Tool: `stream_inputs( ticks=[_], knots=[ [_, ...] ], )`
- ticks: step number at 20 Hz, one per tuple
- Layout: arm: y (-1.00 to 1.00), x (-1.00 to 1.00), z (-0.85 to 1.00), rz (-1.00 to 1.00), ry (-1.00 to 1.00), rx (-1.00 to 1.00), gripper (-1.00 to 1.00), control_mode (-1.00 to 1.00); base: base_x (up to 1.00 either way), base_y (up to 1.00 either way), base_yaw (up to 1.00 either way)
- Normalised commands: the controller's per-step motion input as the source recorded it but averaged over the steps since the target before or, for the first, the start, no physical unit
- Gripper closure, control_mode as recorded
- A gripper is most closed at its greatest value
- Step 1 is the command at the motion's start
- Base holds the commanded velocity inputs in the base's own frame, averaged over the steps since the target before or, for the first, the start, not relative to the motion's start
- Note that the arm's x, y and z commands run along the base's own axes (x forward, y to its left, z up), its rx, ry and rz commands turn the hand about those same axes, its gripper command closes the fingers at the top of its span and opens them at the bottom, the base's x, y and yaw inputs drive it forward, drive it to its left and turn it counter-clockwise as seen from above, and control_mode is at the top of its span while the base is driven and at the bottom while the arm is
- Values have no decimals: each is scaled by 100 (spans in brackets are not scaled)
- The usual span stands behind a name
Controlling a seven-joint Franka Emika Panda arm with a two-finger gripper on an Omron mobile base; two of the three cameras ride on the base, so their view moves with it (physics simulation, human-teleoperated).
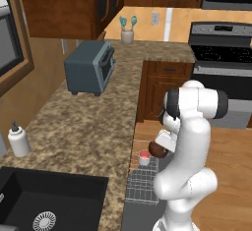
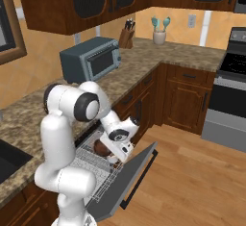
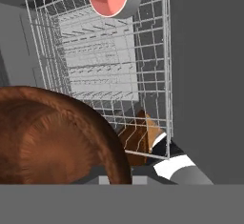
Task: Pick up the cup and bowl from the counter, place them in the dishwasher, and close the dishwasher door.
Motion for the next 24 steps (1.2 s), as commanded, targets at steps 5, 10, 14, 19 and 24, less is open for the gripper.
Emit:
stream_inputs(
  ticks=[5, 10, 14, 19, 24],
  knots=[
    [47, 25, -69, 0, 3, 0, 100, -100, 0, 0, 0],
    [26, 7, -71, 0, 0, 0, 100, -100, 0, 0, 0],
    [9, 18, -74, 0, 0, 0, 100, -100, 0, 0, 0],
    [8, 22, -63, 0, 0, 0, 100, -100, 0, 0, 0],
    [1, 31, -64, 0, 0, 0, 100, -100, 0, 0, 0]
  ],
)
